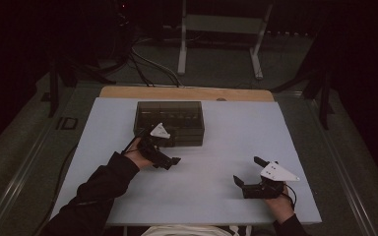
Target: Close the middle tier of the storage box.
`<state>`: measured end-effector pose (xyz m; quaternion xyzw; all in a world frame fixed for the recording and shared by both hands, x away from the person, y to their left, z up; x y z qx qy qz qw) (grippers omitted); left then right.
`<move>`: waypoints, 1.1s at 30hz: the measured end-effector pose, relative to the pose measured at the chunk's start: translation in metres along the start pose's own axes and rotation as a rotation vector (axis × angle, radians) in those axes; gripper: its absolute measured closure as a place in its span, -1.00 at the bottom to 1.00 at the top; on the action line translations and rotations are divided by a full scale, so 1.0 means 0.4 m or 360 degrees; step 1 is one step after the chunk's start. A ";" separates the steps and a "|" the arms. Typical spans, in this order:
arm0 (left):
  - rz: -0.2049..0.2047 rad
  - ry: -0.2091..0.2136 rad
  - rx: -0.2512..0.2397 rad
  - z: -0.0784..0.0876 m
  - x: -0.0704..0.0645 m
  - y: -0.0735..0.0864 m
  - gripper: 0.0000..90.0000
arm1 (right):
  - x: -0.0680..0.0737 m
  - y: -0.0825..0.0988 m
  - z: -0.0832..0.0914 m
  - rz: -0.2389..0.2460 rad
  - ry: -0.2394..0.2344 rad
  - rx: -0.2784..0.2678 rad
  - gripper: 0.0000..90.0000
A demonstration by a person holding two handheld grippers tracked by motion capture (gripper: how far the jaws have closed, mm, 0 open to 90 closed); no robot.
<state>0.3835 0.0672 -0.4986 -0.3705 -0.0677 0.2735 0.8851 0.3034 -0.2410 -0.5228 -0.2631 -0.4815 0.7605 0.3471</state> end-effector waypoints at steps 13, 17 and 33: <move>0.0050 -0.0082 -0.0038 0.051 0.021 0.043 -0.98 | 0.001 0.000 -0.001 -0.0003 0.0001 0.0000 -1.00; 0.0086 -0.0104 -0.0061 0.069 0.033 0.056 -0.98 | 0.001 0.000 -0.001 -0.0002 0.0001 0.0002 -1.00; 0.0210 -0.0245 -0.0116 0.147 0.087 0.158 -0.98 | 0.001 0.000 -0.001 -0.0004 0.0003 0.0002 -1.00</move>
Point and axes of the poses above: each handheld gripper's, and its own axes: z roughly backward along the jaws, y roughly out of its underside, x roughly to its left, the point moved 6 cm from there along -z, roughly forward along the jaws, and after that the axes turned 1 degree about y, right-handed, at the moved point
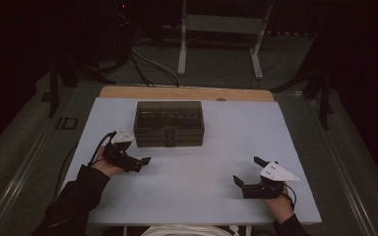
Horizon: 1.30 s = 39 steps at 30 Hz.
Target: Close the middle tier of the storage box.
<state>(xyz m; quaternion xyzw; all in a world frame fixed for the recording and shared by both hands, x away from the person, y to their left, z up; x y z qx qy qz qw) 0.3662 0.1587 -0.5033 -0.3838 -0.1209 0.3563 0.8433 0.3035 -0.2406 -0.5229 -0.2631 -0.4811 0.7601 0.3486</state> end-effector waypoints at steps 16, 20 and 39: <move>0.0142 -0.0153 -0.0077 0.038 0.021 0.086 -0.98 | 0.001 0.000 -0.001 0.0004 -0.0001 0.0003 -1.00; 0.0144 -0.0192 -0.0121 0.041 0.017 0.110 -0.98 | 0.001 0.001 -0.001 0.0005 -0.0002 0.0004 -1.00; 0.0143 -0.0274 -0.0030 0.056 -0.010 0.211 -0.98 | 0.002 0.002 -0.002 0.0012 -0.0002 0.0009 -1.00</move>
Point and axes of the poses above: each handheld gripper's, and its own axes: z roughly backward along the jaws, y roughly out of its underside, x roughly to its left, the point moved 6 cm from there along -z, roughly forward along the jaws, and after that the axes turned 1 degree about y, right-handed, at the moved point
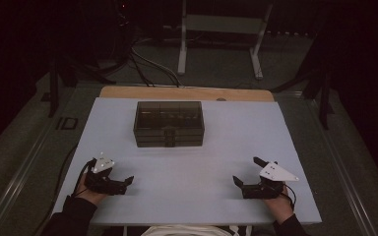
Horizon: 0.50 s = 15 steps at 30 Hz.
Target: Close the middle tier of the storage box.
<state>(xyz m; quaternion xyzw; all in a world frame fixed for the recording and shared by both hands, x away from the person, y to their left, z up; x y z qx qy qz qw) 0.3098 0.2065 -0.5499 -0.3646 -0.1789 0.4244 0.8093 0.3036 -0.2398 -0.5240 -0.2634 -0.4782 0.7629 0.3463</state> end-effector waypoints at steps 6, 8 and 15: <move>-0.0008 -0.0070 -0.0026 -0.007 0.020 0.000 -0.98 | 0.001 0.000 0.000 0.0005 -0.0003 0.0000 -1.00; -0.0006 -0.0071 -0.0015 -0.014 0.024 0.002 -0.98 | 0.001 0.000 -0.001 0.0005 -0.0004 0.0001 -1.00; 0.0001 -0.0047 -0.0035 -0.017 0.024 -0.001 -0.98 | 0.002 0.001 -0.003 0.0007 -0.0011 0.0006 -1.00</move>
Point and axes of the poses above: each handheld gripper's, and its own axes: z roughly backward along the jaws, y roughly out of its underside, x roughly to its left, the point moved 6 cm from there along -z, roughly forward along the jaws, and after that the axes turned 1 degree about y, right-handed, at the moved point
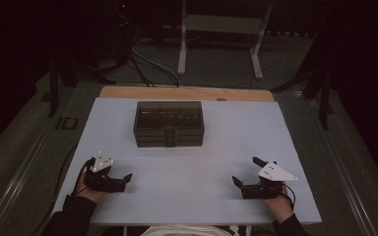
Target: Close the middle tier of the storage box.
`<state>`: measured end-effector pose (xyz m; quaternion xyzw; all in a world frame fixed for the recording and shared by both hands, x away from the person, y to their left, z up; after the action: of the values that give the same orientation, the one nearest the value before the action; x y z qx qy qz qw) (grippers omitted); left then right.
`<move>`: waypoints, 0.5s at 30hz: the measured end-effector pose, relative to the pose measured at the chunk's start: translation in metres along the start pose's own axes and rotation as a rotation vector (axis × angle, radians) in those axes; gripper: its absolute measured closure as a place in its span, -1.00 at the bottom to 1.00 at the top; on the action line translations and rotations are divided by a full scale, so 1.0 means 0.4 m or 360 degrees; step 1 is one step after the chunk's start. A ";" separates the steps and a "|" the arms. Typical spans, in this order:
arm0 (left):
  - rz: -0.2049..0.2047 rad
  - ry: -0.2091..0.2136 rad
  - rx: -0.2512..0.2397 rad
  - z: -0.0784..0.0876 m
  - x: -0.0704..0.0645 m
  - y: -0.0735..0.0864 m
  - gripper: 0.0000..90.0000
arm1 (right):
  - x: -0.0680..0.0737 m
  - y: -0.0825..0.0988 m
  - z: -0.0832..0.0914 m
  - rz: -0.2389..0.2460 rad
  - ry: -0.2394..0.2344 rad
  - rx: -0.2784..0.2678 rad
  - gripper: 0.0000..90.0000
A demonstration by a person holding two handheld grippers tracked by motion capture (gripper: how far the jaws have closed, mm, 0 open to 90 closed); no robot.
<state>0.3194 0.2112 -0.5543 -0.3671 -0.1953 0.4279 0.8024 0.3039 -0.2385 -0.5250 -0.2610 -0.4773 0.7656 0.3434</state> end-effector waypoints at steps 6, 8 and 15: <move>-0.0013 0.0022 -0.0015 0.003 -0.006 -0.002 -0.98 | 0.002 0.000 -0.001 0.0003 0.0001 0.0004 -1.00; -0.0015 0.0023 -0.0013 0.003 -0.007 -0.002 -0.98 | 0.001 0.001 -0.002 0.0001 0.0000 0.0005 -1.00; -0.0012 0.0026 -0.0010 0.002 -0.006 -0.001 -0.98 | 0.000 0.002 -0.003 0.0001 -0.0001 0.0011 -1.00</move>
<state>0.3177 0.2093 -0.5532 -0.3725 -0.1915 0.4213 0.8044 0.3046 -0.2381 -0.5263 -0.2599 -0.4747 0.7674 0.3439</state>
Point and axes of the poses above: each handheld gripper's, and its own axes: z roughly backward along the jaws, y roughly out of its underside, x roughly to its left, the point moved 6 cm from there along -z, roughly forward along the jaws, and after that the axes turned 1 degree about y, right-handed, at the moved point
